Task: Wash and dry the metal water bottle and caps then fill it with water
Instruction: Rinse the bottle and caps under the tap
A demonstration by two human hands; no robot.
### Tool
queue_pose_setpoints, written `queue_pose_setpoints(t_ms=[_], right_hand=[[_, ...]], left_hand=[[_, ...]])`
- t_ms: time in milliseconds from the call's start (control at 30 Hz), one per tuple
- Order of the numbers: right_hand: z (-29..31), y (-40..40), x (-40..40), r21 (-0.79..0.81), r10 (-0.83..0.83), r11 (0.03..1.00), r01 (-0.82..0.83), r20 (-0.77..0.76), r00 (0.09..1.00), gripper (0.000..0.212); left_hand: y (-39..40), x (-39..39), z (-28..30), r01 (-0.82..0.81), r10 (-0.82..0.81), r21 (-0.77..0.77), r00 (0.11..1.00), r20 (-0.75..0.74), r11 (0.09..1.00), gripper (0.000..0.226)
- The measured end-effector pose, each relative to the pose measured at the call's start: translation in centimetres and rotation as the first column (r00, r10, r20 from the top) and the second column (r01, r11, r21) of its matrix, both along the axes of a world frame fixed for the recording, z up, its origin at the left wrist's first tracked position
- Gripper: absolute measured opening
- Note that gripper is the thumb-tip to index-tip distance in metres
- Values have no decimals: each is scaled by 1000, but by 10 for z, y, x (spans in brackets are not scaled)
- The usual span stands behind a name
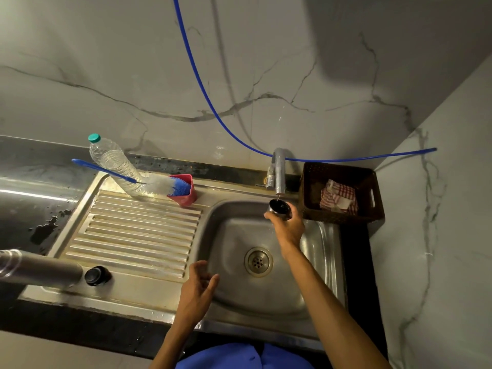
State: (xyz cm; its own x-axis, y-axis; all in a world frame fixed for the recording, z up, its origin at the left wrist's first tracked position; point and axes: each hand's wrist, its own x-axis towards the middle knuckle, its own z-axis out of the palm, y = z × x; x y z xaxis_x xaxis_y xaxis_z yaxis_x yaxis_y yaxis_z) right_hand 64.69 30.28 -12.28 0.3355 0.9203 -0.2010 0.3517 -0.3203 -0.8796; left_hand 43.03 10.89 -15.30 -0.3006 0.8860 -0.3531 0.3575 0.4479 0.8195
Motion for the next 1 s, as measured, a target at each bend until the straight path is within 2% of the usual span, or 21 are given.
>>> queue_pose_setpoints(t_ms=[67,133,233,267,367,433,500,567,600,667,733,800,833,900,933,1000], right_hand=[[0,-1,2,-2,46,999,-46,29,999,66],[5,0,2,-29,64,997,-65,-7,998,63],[7,2,0,-46,114,993,-112,48,992,66],[12,1,-2,-50,113,992,-112,9,994,66],[15,-1,-5,-78,169,984,-159,134,977,68],[16,-4,-4,-94,216,975,-203,157,964,70],[21,-8,0,-124,299,953,-277,233,925,70],[27,-14,8,-97,363,930,-354,383,849,69],[31,-15,11,-68,381,913,-402,492,783,68],[42,-25,12,-74,405,849,-523,727,554,67],[54,-29,17,-141,427,775,-616,835,347,67],[61,-35,20,-296,556,686,-664,802,218,66],[60,-38,23,-396,662,630,-668,723,197,64],[59,-48,28,-559,825,545,-625,488,284,58],[55,-56,29,-618,853,519,-590,415,316,58],[40,-72,34,-670,838,545,-504,410,361,74]], left_hand=[[-3,-1,1,-2,2,4,1000,4,1000,46],[-5,-3,1,-4,4,5,1000,6,1000,46],[-6,-4,4,-14,14,12,1000,10,1000,44],[-6,-4,5,-17,17,14,1000,14,1000,43],[-7,-3,10,-21,20,22,999,32,1000,43],[-8,-4,11,-25,24,27,999,40,999,43],[-8,-7,11,-38,36,32,998,52,999,44],[-9,-9,11,-41,39,34,998,55,999,44],[-7,-10,11,-44,42,38,998,55,998,44],[-11,-10,10,-61,58,33,995,80,998,43],[-8,-4,9,-58,55,38,995,80,998,42],[-9,-2,9,-53,49,41,995,83,998,42],[-9,-2,8,-55,50,42,994,92,998,42],[-10,-1,6,-52,48,42,993,105,998,41],[-11,-2,5,-49,44,45,994,102,998,41],[-15,-5,3,-48,43,53,995,92,997,40]])
